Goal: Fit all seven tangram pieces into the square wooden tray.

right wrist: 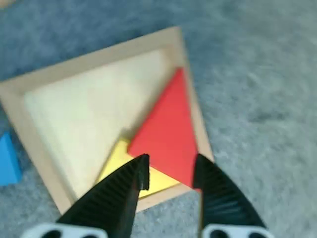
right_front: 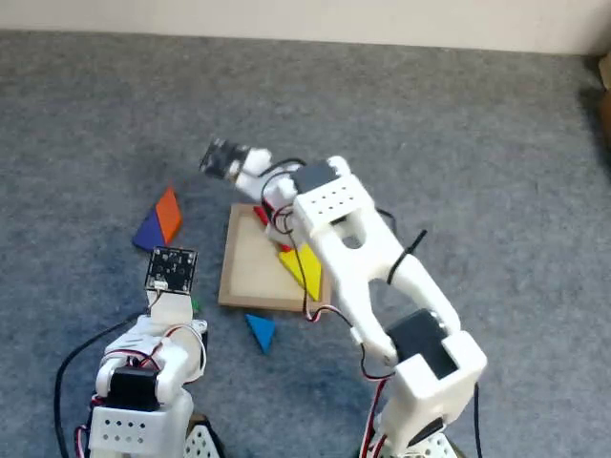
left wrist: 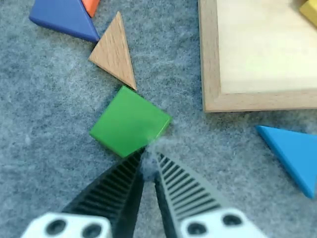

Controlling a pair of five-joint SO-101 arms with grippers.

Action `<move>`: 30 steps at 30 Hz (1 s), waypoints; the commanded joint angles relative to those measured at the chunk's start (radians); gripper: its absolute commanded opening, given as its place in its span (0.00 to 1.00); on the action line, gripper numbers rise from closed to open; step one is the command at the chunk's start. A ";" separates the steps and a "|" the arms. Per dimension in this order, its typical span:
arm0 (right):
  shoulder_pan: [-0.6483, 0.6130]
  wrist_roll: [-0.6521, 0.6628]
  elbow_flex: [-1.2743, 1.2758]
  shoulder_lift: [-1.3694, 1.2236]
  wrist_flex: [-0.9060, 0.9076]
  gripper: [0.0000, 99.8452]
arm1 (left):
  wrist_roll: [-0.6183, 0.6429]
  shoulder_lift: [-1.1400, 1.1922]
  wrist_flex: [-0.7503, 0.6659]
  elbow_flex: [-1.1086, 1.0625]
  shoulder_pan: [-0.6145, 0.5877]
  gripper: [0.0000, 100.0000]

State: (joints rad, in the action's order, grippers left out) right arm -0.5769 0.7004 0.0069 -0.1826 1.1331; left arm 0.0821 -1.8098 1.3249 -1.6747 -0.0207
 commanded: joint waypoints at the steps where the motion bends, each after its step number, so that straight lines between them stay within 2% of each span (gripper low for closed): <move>1: 0.050 -0.107 -0.059 0.064 -0.010 0.09 | 0.005 -0.008 0.006 -0.021 0.001 0.00; 9: 0.097 -0.270 0.004 -0.062 -0.189 0.07 | 0.005 -0.008 0.006 -0.021 0.001 0.00; 25: -0.041 -0.275 0.002 -0.188 -0.196 0.07 | 0.005 -0.008 0.006 -0.021 0.001 0.00; 30: -0.041 -0.273 0.004 -0.188 -0.222 0.07 | 0.005 -0.008 0.006 -0.021 0.001 0.00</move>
State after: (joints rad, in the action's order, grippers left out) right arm -0.5861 0.4335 0.0161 -0.3790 0.9398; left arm 0.0821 -1.8098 1.3249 -1.6747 -0.0207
